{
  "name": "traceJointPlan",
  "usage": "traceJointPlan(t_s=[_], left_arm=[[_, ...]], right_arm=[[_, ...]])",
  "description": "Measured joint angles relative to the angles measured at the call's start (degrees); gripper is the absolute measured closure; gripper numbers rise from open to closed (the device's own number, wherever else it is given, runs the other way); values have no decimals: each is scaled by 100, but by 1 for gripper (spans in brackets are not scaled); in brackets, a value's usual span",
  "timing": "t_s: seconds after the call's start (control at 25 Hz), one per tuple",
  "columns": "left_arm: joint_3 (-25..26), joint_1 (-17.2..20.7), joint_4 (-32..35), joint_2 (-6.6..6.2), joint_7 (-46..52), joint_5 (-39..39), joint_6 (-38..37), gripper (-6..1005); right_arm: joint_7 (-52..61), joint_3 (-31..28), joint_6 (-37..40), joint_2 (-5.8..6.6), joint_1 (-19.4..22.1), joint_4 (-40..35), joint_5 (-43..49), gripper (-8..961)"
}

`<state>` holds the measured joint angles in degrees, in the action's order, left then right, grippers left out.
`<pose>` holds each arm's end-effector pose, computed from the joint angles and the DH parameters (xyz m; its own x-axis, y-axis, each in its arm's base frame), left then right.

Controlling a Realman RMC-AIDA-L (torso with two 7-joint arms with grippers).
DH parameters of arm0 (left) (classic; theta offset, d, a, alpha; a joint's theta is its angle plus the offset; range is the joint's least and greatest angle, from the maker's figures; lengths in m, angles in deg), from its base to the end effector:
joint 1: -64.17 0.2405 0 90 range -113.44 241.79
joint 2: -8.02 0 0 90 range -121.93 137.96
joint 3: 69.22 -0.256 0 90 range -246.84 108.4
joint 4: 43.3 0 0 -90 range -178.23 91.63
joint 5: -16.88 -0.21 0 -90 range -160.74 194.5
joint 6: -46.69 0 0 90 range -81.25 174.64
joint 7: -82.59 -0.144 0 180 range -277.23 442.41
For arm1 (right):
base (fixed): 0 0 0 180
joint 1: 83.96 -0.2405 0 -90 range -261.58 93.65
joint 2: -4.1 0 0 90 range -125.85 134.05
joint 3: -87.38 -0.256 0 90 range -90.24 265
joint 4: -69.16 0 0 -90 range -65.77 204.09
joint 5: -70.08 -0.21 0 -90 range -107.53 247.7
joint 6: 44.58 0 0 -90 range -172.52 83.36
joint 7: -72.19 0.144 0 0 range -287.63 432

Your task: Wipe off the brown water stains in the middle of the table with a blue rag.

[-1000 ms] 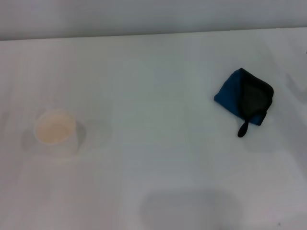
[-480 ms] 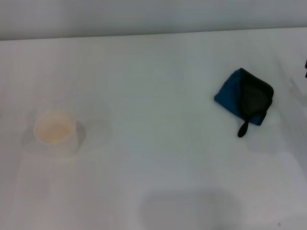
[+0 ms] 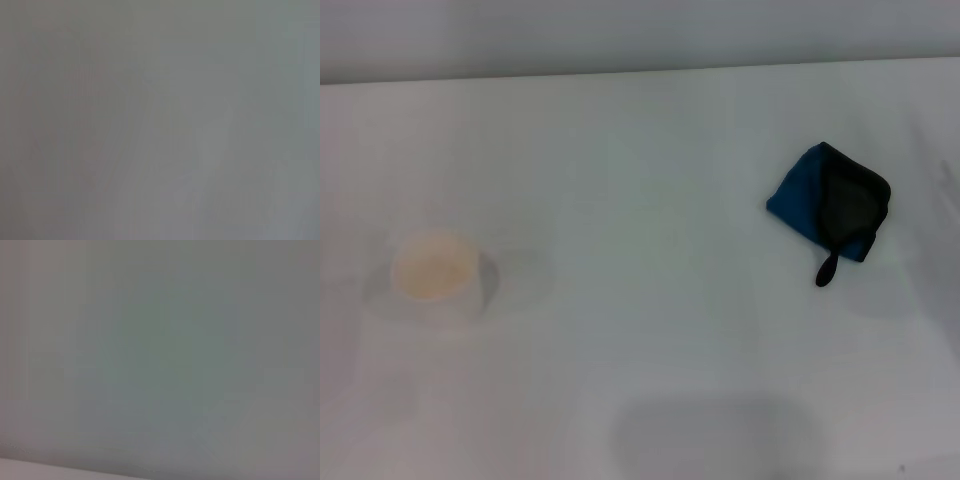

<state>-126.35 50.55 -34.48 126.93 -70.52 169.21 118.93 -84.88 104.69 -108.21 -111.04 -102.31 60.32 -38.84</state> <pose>-0.3913 0.2677 0.0331 0.6116 -0.0288 0.7907 0.7904 -0.0211 -0.6122 0.4200 0.2882 0.0587 0.7690 -0.1226 -0.6273 -0.6334 -0.0144 -0.7737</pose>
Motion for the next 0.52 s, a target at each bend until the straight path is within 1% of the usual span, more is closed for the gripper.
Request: traceJointPlan(t_s=[0.2, 0.52], left_arm=[[0, 1, -11, 9, 3, 3, 51, 152], [-16, -6, -72, 18, 4, 7, 89, 152]], right_arm=[[-2, -192, -43, 1, 34, 39, -15, 109], [-154, -231, -11, 8, 31, 83, -24, 108]])
